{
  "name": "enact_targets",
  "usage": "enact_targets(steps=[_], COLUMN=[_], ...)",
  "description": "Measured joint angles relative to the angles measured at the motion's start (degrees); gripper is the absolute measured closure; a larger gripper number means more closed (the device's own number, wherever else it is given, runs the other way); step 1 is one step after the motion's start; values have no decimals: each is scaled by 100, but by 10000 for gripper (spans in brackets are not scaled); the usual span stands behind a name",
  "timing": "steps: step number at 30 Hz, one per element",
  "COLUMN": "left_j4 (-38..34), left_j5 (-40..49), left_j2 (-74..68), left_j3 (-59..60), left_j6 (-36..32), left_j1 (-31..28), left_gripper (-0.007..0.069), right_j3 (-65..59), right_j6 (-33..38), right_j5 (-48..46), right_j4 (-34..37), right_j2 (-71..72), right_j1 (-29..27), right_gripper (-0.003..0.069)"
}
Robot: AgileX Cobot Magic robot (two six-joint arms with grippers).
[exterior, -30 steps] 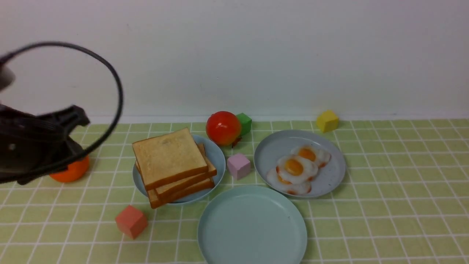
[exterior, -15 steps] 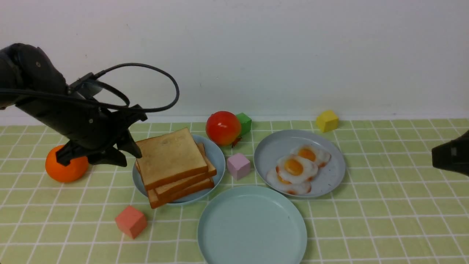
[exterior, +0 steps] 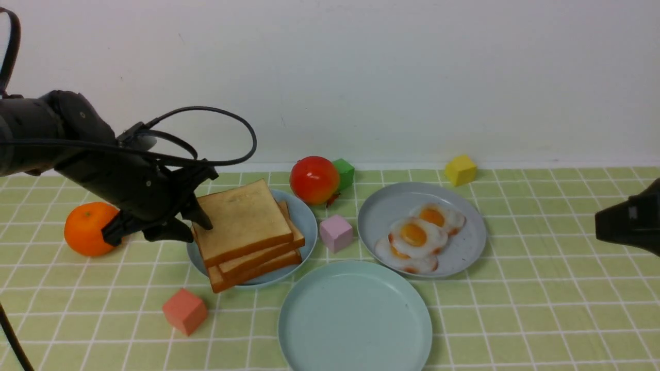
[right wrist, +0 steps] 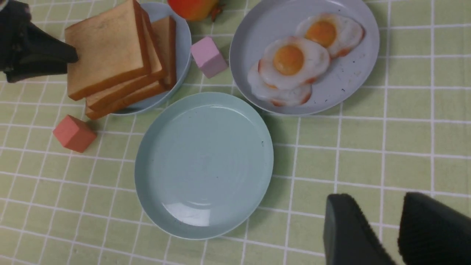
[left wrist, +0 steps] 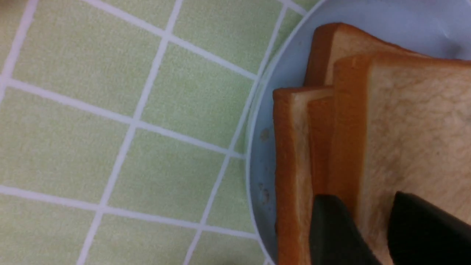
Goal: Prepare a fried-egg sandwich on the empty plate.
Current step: Use the left arm to grab a slice of bread, then use the left arm to put a slice of bread into the empty plate in the middle
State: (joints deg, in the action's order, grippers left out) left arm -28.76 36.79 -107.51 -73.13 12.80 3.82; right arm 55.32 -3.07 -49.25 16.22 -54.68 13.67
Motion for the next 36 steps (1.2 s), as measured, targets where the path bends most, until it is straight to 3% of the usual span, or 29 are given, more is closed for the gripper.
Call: enact_targets(steps=[5, 12, 18, 21, 28, 36], left_j4=[-67, 81, 316, 175, -335, -401], left_j5=[-48, 117, 805, 808, 154, -608], left_j2=[-100, 34, 759, 1288, 1587, 739], left_j3=[-25, -36, 43, 258, 904, 1093], left_j6=[-41, -284, -390, -673, -879, -879], left_j1=[0, 0, 67, 394, 1663, 2355], left_gripper=[440, 613, 617, 617, 617, 610], right_j3=[0, 0, 0, 0, 0, 0], right_j6=[0, 0, 0, 0, 0, 0], right_j5=[-10, -28, -28, -17, 0, 37], right_j4=[90, 95, 95, 95, 95, 84], right_j2=[0, 0, 0, 0, -7, -7], right_j1=[0, 0, 0, 0, 0, 0], right_gripper=[418, 418, 418, 418, 418, 418])
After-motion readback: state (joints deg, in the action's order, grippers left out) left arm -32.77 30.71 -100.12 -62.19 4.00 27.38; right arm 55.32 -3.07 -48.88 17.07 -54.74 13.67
